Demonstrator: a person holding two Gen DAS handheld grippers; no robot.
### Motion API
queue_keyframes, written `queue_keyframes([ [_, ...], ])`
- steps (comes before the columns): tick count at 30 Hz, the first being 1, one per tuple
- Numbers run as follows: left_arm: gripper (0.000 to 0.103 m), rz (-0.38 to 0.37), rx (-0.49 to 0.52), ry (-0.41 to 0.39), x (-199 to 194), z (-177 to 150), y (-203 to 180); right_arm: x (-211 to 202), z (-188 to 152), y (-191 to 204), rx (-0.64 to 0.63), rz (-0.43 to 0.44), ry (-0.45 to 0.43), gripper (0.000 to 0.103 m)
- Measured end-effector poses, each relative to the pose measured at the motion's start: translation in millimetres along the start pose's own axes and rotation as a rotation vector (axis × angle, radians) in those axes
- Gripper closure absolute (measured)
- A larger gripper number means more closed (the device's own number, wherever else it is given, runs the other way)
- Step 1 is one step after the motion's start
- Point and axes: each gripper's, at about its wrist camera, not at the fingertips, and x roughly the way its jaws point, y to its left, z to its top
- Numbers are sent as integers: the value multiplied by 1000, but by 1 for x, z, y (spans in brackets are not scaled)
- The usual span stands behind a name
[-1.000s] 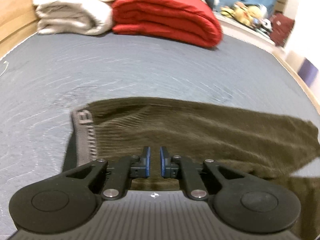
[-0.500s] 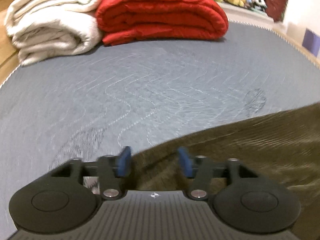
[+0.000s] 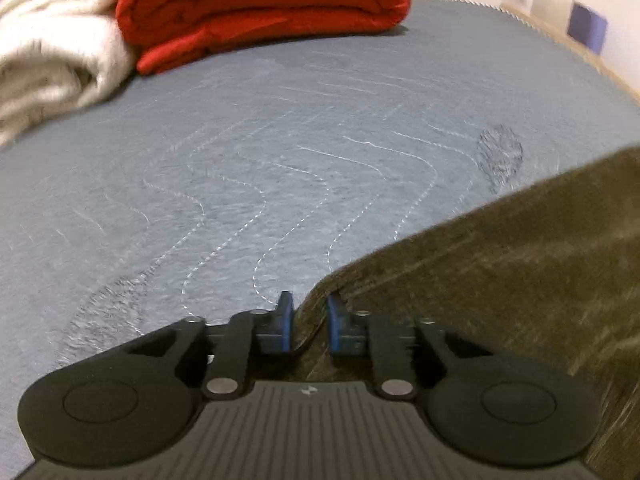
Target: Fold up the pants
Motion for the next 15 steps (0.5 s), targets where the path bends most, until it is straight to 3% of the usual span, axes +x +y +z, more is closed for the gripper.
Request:
queue_keyframes([
  [4,97,26,33,-66,-43,-9,-17,5,0,-9,42,-28,22,15],
  [11,98,-21,-2,-221,-173,-56,-64,7,-3,-13,86,-41,22,15],
  [15,98,-42,-17,-202,-224,-107,-105,9,-7,-13,110,-46,19,15],
])
